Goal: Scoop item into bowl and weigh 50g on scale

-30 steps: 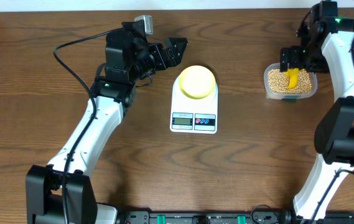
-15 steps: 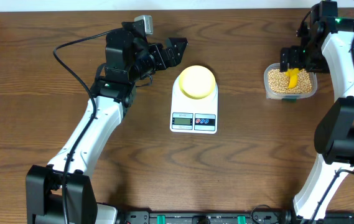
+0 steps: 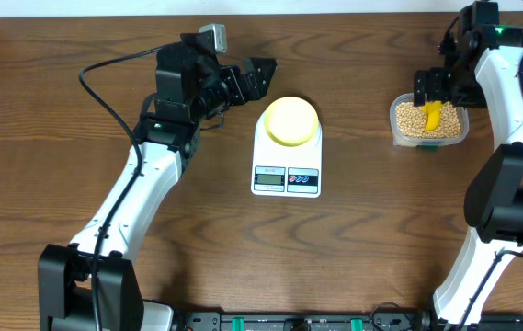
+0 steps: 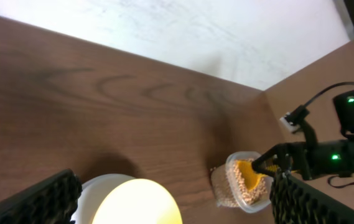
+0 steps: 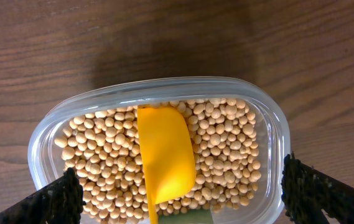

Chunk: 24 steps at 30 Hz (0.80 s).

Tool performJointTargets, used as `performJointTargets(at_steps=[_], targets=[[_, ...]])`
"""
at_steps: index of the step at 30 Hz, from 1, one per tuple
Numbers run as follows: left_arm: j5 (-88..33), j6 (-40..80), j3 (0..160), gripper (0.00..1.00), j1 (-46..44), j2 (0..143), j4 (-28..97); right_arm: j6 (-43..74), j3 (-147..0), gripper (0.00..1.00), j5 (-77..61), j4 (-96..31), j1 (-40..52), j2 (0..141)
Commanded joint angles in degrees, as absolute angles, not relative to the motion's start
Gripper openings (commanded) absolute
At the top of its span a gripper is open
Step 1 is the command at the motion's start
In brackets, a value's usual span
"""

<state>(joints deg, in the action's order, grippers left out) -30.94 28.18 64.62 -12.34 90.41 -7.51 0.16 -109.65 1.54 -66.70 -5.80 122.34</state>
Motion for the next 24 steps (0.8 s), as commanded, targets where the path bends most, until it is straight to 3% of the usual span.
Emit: performJointTargets(at_steps=[1, 7, 14, 24], targets=[[-30.4, 25.9, 65.9, 0.98, -11.5, 89.4, -5.1, 0.4, -109.3, 0.99, 1.8, -66.6, -5.9, 122.6], [-30.3, 18.9, 65.9, 0.98, -12.4, 89.5, 6.1, 0.4, -109.3, 0.99, 1.8, -66.6, -5.9, 122.6], [-28.8, 5.2, 67.3, 0.98, -15.1, 86.6, 3.8, 0.4, -109.3, 0.99, 1.8, -66.6, -5.9, 122.6], [-13.3, -8.1, 67.5, 0.98, -27.1, 80.9, 10.8, 0.3, -109.3, 0.99, 1.8, -66.6, -5.9, 122.6]])
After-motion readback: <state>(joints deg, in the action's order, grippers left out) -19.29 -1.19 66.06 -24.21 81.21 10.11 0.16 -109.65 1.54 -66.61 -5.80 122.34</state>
